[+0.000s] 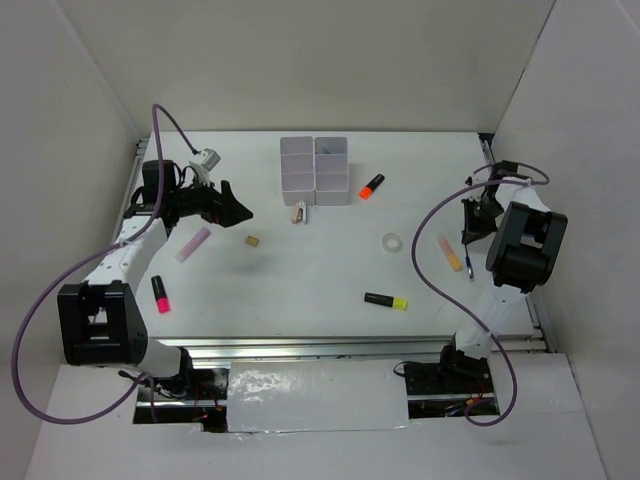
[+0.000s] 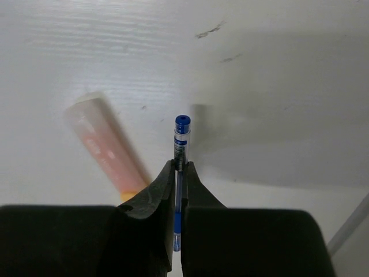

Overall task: Sort the stationery into containers
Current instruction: Grab a piece of stationery with the right arm, then pass the stationery from the right arm to the left

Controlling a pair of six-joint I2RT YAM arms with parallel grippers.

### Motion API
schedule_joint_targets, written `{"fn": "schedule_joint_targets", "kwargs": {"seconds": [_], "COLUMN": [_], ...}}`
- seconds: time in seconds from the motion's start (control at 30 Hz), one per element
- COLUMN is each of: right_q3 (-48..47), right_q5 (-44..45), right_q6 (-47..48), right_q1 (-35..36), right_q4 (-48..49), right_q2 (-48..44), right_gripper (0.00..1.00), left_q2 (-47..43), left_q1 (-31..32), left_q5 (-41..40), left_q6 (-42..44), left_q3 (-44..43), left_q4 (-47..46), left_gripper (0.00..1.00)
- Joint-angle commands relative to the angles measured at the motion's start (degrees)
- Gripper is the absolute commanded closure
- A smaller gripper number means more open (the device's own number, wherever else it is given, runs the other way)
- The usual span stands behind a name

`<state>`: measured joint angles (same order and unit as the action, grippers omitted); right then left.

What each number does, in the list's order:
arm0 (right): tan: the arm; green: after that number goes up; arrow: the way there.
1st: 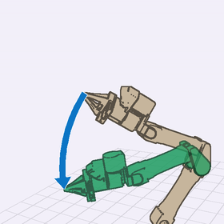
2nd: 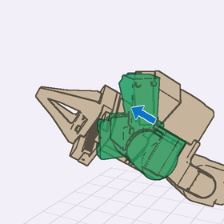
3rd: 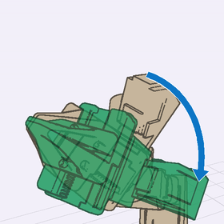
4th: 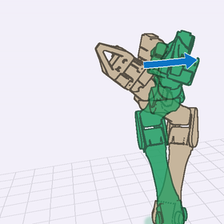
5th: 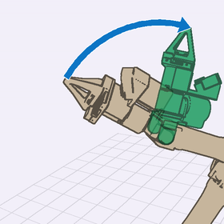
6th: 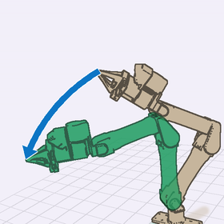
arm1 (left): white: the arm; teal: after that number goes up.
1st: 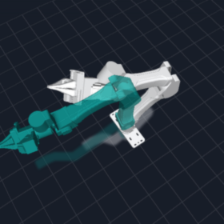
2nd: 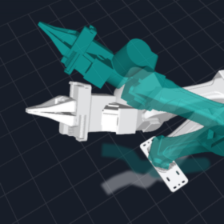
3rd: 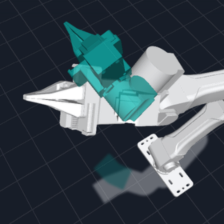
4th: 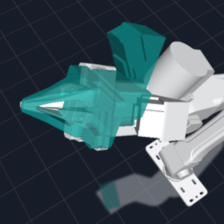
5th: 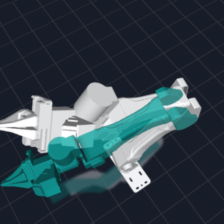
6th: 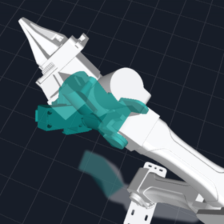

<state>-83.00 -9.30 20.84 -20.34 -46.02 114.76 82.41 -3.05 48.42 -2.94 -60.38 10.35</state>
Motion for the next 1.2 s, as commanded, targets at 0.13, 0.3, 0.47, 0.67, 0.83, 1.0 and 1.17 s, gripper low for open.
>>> {"fn": "schedule_joint_targets", "kwargs": {"seconds": [0.13,0.3,0.47,0.67,0.83,1.0,1.17], "right_q3": [-15.06,-16.85,-9.12,-7.17,-8.84,-9.19,-8.59], "right_q5": [-17.29,-26.98,-30.23,-38.58,-47.38,-53.62,-57.49], "right_q6": [1.92,-2.02,-0.64,1.92,2.28,0.17,-8.34], "right_q1": [6.69,17.33,33.15,38.18,40.02,42.66,42.84], "right_q4": [-16.28,-20.34,-19.37,-23.14,-26.4,-27.63,-24.3], "right_q2": [-17.36,-23.35,-26.78,-21.96,-14.67,-10.53,-7.01], "right_gripper": [1.0,1.0,1.0,1.0,1.0,1.0,1.0], "left_q2": [-10.58,-18.75,-25.36,-29.94,-31.17,-27.14,-21.07], "left_q1": [1.46,8.12,19.62,31.23,39.51,47.69,54.46], "left_q5": [3.16,6.77,-0.84,-9.74,-14.4,-18.62,-23.46], "left_q6": [14.59,38.46,61.0,79.64,84.93,89.07,87.14], "left_q3": [-2.2,-0.62,3.6,10.97,16.95,18.02,16.61], "left_q4": [-2.0,3.97,8.88,4.25,-2.17,-7.01,-12.81], "left_gripper": [0.05,0.07,0.09,0.16,0.22,0.27,0.31]}}
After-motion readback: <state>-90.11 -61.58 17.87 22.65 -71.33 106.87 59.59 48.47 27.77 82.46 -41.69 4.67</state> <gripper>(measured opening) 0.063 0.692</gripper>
